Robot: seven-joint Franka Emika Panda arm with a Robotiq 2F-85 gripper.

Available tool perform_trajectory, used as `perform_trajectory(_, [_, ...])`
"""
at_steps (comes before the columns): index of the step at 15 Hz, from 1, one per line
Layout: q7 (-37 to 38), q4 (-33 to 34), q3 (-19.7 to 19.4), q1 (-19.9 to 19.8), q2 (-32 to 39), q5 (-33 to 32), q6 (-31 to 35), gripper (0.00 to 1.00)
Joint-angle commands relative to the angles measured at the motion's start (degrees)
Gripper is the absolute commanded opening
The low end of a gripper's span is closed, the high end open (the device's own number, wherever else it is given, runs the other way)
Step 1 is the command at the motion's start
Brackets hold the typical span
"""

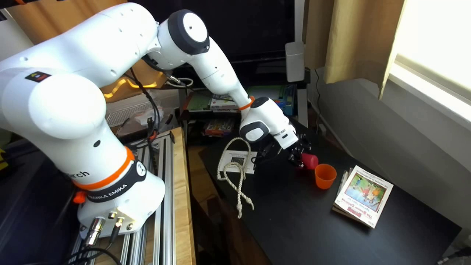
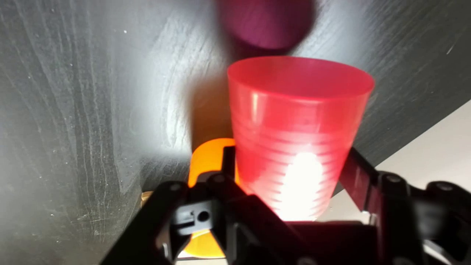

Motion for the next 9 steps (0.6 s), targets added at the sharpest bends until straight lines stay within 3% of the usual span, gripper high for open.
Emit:
perform_trajectory(1, [6.6, -2.0, -6.6, 8.0, 2.6, 2.4, -5.3, 0.45])
perform_trajectory(4, [13.3, -2.6, -11.5, 12.8, 6.0, 1.0, -8.8, 0.45])
perform_trajectory(5, [14.9, -6.3, -9.7, 11.6, 2.4, -3.3, -6.3, 0.45])
perform_trajectory(7, [17.0, -6.5, -10.0, 12.4, 2.7, -5.5, -6.3, 0.45])
perform_trajectory(9, [13.0, -1.4, -7.0, 8.5, 2.6, -5.3, -6.6, 0.45])
